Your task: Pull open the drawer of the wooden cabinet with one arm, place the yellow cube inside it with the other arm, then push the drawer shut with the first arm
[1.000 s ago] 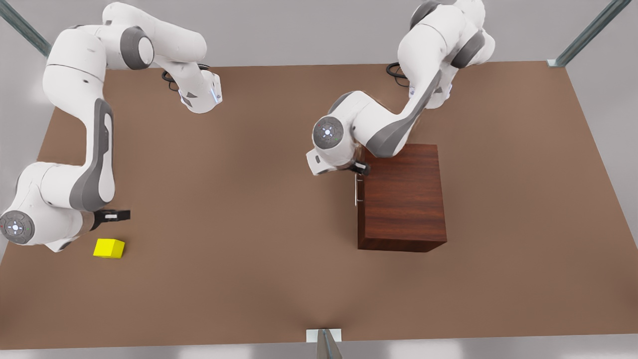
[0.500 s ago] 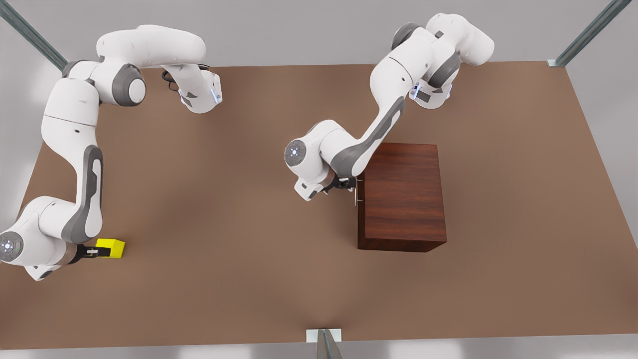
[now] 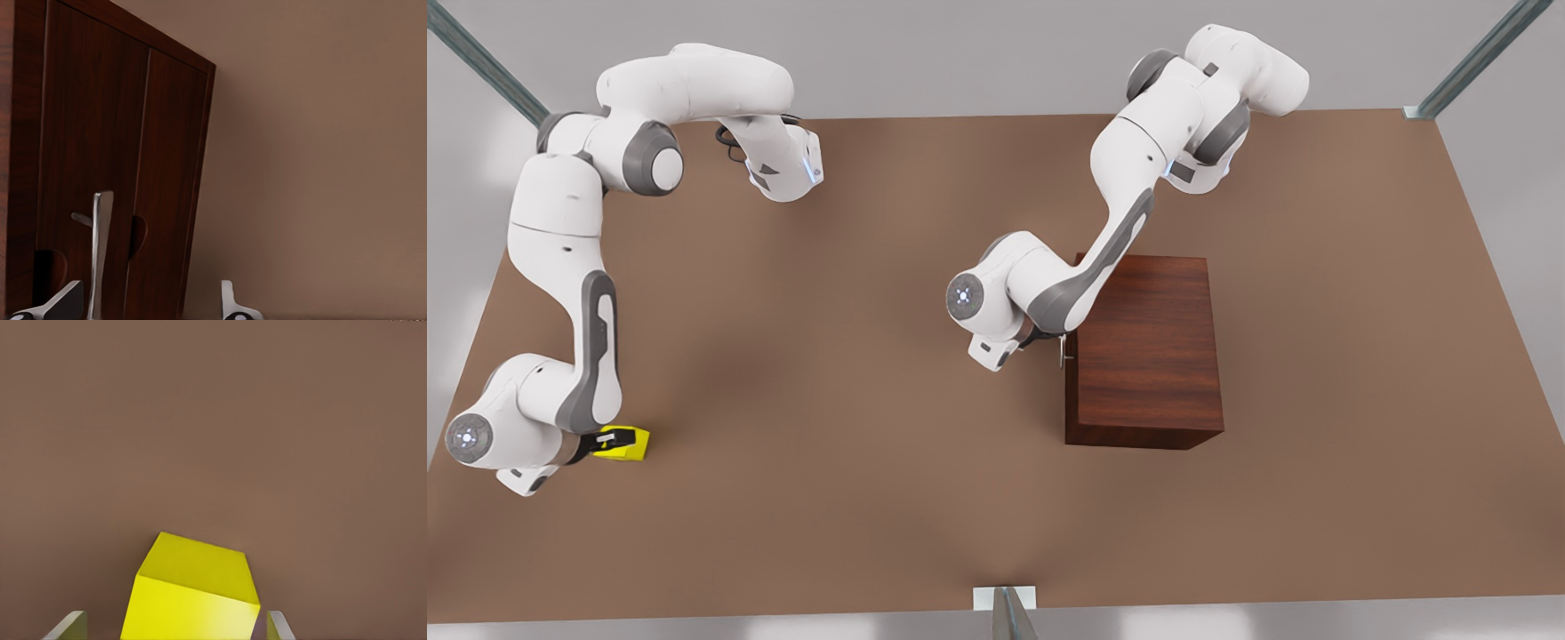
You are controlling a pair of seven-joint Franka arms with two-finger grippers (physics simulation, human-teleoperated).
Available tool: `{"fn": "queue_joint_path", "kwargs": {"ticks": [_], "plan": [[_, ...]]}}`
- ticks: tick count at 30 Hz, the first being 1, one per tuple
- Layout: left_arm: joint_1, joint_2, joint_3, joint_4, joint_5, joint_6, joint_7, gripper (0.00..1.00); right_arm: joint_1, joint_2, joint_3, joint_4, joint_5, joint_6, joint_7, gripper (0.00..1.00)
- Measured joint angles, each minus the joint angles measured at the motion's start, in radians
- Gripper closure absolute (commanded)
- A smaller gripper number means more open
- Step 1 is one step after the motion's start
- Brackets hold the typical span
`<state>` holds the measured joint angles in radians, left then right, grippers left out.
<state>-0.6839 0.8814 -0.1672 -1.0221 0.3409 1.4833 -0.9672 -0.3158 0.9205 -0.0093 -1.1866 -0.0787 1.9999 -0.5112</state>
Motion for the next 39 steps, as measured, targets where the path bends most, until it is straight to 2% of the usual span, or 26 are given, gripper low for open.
{"fn": "queue_joint_path", "kwargs": {"ticks": [19,20,21,22,24,39], "plan": [[-0.007,0.023,-0.023,0.014,-0.022,0.045,-0.059,0.0,-0.003,0.065,-0.015,-0.011,0.0,0.128,-0.105,0.0],[-0.011,0.024,-0.022,0.017,-0.022,0.049,-0.061,0.0,-0.002,0.064,-0.015,-0.013,0.0,0.13,-0.108,0.01],[-0.016,0.029,-0.021,0.025,-0.022,0.052,-0.063,0.0,-0.002,0.063,-0.015,-0.014,0.001,0.131,-0.11,0.11],[-0.02,0.032,-0.02,0.031,-0.022,0.055,-0.065,0.0,-0.002,0.063,-0.015,-0.014,0.002,0.133,-0.113,0.26],[-0.027,0.039,-0.019,0.045,-0.021,0.06,-0.069,0.0,-0.001,0.062,-0.015,-0.015,0.006,0.134,-0.12,0.41],[-0.097,0.07,0.007,0.106,-0.021,0.074,-0.086,0.0,0.092,0.026,-0.008,0.005,0.016,0.015,-0.166,0.42]]}}
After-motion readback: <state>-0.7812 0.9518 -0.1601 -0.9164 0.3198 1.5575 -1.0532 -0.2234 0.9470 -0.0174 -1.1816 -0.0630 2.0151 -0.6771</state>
